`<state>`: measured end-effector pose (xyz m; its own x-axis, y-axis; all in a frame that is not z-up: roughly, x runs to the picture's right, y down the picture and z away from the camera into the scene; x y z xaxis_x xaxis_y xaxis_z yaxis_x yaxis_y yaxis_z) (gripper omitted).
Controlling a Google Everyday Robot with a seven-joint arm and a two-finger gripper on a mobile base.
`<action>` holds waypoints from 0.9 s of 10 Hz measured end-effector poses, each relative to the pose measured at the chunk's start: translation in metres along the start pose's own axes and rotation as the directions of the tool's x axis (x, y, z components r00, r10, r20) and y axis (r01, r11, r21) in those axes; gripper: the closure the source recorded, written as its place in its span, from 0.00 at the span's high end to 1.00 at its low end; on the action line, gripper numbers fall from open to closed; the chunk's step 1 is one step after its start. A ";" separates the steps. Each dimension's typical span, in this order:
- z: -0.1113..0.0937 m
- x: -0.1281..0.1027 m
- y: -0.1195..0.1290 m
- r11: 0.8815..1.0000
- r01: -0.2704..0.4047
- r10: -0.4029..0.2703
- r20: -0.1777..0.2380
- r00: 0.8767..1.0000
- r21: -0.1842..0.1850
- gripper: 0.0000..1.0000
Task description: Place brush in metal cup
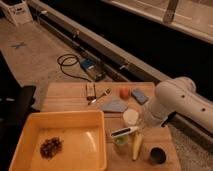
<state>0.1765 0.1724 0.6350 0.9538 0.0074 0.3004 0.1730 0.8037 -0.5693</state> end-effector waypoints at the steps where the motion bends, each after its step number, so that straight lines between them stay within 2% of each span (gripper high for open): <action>1: 0.002 0.005 0.004 1.000 -0.016 0.016 0.004 1.000 -0.003 0.00; 3: 0.021 0.013 0.016 0.998 -0.061 0.061 0.028 0.998 -0.019 0.00; 5: 0.031 0.017 0.021 0.994 -0.106 0.107 0.030 0.994 -0.023 0.00; 6: 0.040 0.021 0.023 0.983 -0.185 0.185 0.019 0.983 -0.020 0.00; 8: 0.053 0.029 0.025 0.943 -0.332 0.332 0.001 0.943 -0.012 0.00; 9: 0.060 0.032 0.024 0.920 -0.392 0.392 -0.008 0.920 -0.010 0.00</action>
<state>0.1968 0.2273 0.6766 0.9472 0.3171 0.0469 -0.2124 0.7306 -0.6489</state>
